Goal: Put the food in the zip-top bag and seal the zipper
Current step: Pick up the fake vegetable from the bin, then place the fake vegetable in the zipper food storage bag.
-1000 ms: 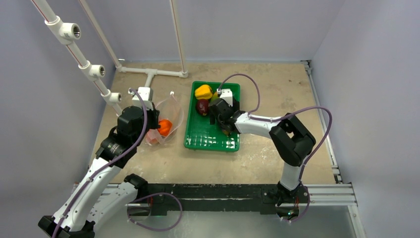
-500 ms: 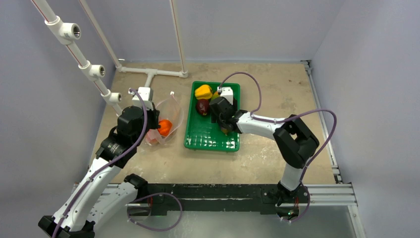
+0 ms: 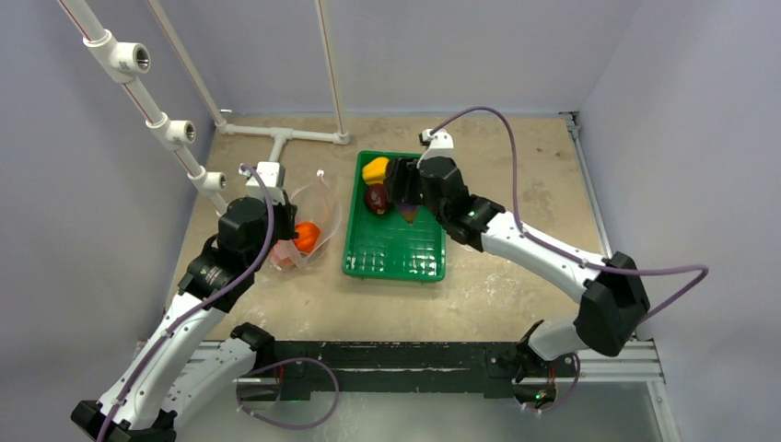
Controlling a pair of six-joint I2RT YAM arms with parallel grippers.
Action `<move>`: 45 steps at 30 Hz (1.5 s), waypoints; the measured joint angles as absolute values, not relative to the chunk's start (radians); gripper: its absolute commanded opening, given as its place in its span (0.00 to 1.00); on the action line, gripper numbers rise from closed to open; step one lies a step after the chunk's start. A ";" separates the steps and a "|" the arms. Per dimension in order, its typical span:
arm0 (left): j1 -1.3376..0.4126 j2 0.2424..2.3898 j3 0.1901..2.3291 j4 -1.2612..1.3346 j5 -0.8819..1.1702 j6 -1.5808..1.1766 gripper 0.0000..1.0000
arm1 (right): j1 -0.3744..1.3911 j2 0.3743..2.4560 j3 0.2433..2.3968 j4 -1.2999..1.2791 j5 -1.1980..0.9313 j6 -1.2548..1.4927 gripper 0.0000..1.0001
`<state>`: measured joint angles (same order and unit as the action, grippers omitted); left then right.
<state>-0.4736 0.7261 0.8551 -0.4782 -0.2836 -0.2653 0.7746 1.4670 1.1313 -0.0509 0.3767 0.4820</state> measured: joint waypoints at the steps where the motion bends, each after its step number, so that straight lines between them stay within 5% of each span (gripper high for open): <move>1: -0.474 0.726 0.855 -0.478 -0.283 -0.265 0.00 | 0.776 1.448 1.131 -0.038 0.362 0.479 0.39; 22: -0.474 0.731 0.854 -0.478 -0.276 -0.265 0.00 | 0.929 1.349 1.198 0.189 0.033 0.487 0.40; 45: -0.474 0.731 0.854 -0.478 -0.263 -0.266 0.00 | 1.014 1.521 1.194 0.452 0.037 0.636 0.39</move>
